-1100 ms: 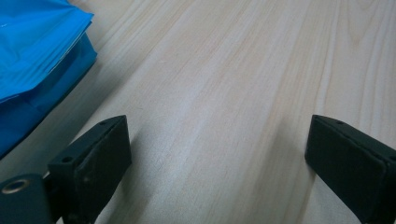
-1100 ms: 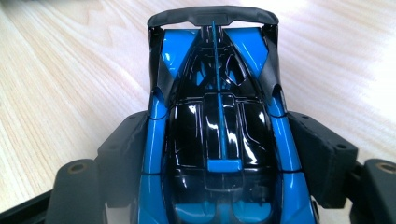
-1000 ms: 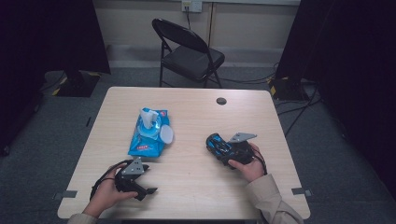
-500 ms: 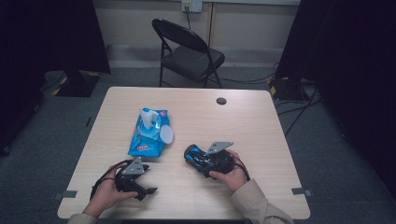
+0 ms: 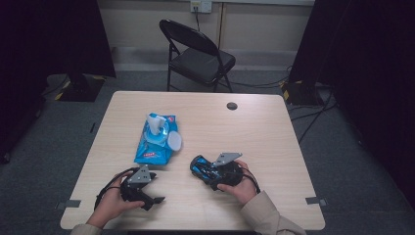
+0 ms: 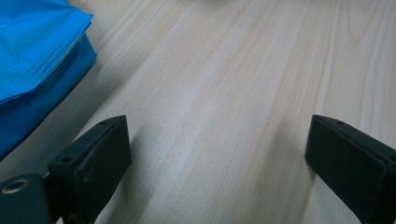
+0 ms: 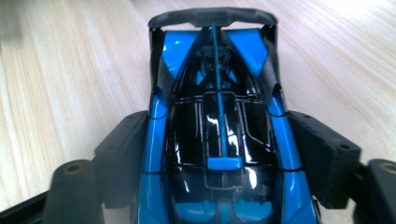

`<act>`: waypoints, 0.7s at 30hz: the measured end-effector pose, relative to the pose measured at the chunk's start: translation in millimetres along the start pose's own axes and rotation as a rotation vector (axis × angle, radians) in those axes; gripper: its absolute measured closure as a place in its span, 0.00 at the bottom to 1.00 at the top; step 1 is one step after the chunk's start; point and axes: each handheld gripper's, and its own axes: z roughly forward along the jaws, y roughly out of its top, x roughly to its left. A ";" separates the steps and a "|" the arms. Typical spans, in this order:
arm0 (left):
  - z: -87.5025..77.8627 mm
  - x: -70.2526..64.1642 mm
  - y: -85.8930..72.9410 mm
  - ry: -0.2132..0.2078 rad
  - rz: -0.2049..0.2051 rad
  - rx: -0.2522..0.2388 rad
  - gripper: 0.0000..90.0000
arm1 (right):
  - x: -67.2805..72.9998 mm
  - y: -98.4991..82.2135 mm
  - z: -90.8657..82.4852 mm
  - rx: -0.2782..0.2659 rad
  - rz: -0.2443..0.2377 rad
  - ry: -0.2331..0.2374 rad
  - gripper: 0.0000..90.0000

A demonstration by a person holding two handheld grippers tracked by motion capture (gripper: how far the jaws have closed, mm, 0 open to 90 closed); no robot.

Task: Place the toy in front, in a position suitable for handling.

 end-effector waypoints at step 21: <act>0.1 -0.2 0.0 0.000 -0.003 -0.002 0.07 | 2.5 -26.7 -43.5 0.019 0.035 -0.037 0.18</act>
